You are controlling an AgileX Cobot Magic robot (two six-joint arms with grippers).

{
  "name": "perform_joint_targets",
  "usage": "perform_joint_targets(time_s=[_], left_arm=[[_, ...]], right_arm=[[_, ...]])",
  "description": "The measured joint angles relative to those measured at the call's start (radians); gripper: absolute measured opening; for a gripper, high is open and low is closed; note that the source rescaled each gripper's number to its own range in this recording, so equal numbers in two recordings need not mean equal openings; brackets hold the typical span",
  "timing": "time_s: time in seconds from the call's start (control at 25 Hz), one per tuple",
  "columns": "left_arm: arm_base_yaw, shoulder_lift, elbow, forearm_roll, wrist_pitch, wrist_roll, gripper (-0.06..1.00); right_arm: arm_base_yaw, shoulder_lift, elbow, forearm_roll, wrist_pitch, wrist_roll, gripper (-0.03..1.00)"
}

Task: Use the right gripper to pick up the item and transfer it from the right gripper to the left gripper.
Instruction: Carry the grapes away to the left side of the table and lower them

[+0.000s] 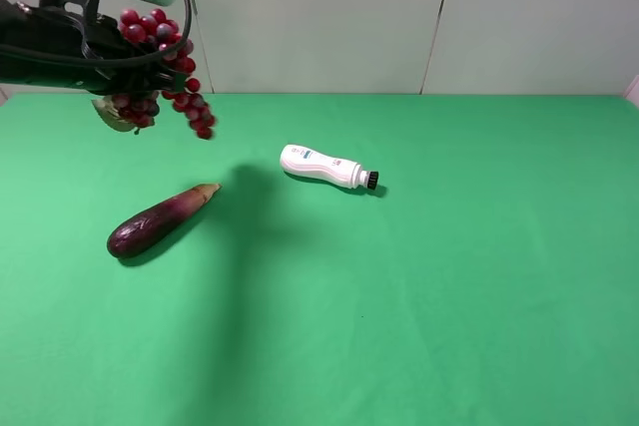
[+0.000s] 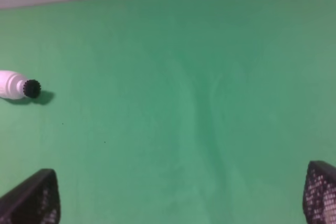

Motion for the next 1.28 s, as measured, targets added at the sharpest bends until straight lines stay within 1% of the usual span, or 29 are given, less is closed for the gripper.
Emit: perform_joint_targets(time_s=[0.28,0.56,0.8,1.28], left_arm=[[0.000,0.086,0.038,-0.004,-0.159,-0.039,0.00],[0.000,0.213,0.040,-0.004,-0.231,-0.065,0.00],[0.000,0.287,0.040,-0.005,-0.256,-0.141,0.00],[0.000,0.318,0.040,-0.008,-0.259,-0.148,0.00]], right_arm=[[0.000,0.000,0.000,0.000,0.000,0.000,1.00],[0.000,0.000,0.000,0.000,0.000,0.000,1.00],[0.000,0.000,0.000,0.000,0.000,0.000,1.00],[0.000,0.000,0.000,0.000,0.001,0.000,1.00]])
